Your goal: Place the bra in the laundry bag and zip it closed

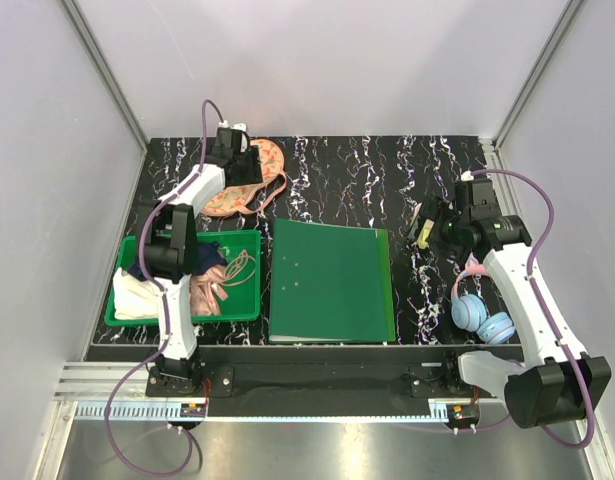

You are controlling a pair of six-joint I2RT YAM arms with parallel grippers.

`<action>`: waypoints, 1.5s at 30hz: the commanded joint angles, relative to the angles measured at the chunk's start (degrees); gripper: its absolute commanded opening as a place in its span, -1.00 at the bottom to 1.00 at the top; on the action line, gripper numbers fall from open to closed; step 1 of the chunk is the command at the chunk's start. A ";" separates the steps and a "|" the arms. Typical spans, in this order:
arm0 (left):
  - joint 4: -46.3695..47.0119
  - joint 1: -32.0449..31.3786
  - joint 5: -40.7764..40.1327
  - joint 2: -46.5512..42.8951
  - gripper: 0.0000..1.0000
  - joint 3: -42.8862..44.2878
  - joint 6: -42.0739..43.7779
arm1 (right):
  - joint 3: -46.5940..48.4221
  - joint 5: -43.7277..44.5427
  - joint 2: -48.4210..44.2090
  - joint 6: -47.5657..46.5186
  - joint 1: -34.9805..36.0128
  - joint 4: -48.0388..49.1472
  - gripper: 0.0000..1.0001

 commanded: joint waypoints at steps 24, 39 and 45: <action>-6.27 1.12 3.66 11.09 -0.89 7.46 -5.49 | 6.98 -5.01 12.35 -2.76 -0.12 -0.11 0.99; -7.41 0.15 16.40 -1.66 -1.00 14.22 -25.26 | 27.89 -11.67 38.70 -2.42 0.14 5.07 0.99; -4.69 2.17 20.81 -3.15 -1.00 13.11 -31.51 | 40.80 -17.30 52.23 2.24 3.65 14.13 0.99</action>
